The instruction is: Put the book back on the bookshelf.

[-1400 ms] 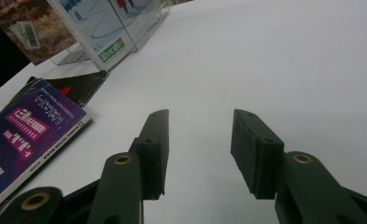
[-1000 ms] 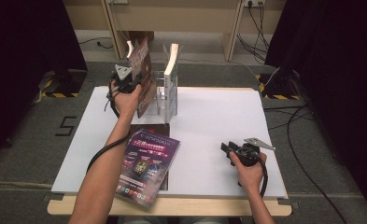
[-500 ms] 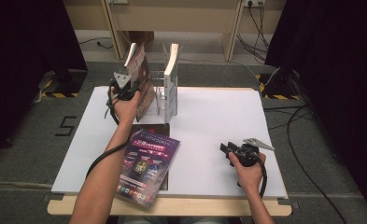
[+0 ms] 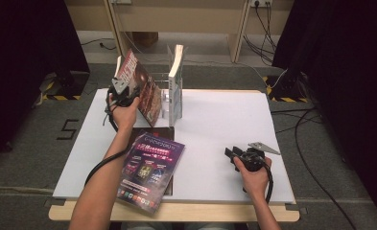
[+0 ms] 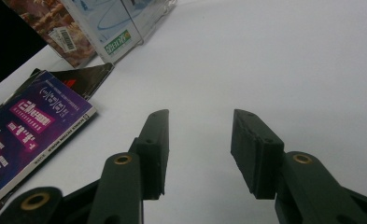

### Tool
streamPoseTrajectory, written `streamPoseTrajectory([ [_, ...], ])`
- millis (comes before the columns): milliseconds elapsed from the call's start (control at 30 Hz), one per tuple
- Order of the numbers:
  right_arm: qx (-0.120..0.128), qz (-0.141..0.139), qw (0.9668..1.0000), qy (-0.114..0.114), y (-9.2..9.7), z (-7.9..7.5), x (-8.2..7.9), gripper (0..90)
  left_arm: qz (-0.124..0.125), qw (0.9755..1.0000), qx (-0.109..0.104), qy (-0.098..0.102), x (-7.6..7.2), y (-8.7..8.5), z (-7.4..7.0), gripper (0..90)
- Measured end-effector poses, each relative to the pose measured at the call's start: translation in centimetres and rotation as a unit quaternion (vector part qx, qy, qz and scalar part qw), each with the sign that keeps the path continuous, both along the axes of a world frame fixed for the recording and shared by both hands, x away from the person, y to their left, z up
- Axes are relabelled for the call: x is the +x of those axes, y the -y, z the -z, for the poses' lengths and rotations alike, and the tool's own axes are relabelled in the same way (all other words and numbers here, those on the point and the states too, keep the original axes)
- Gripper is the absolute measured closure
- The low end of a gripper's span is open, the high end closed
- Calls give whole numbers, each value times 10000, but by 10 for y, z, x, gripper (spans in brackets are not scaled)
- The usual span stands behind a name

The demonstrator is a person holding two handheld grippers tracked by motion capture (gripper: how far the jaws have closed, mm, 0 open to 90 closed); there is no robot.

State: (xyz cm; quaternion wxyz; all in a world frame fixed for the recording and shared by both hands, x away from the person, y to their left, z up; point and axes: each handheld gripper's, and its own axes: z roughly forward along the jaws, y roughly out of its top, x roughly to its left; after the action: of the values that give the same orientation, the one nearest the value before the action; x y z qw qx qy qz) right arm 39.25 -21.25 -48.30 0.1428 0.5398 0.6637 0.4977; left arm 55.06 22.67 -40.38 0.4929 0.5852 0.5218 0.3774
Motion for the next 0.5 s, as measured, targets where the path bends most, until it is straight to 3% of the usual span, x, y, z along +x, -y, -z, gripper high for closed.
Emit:
streamPoseTrajectory([
  [200, -19, -11, 10000, 4, 0, 0, 0, 579, 47, 10000, -15, -41, 0, -1, 0, 737],
  [267, -2, -12, 10000, -6, 0, 0, 0, 578, 66, 9999, -119, -88, 1, -2, 0, 729],
  [500, -8, -11, 10000, -15, 0, 0, 0, 577, 203, 9980, -532, -286, -1, -8, 3, 571],
])
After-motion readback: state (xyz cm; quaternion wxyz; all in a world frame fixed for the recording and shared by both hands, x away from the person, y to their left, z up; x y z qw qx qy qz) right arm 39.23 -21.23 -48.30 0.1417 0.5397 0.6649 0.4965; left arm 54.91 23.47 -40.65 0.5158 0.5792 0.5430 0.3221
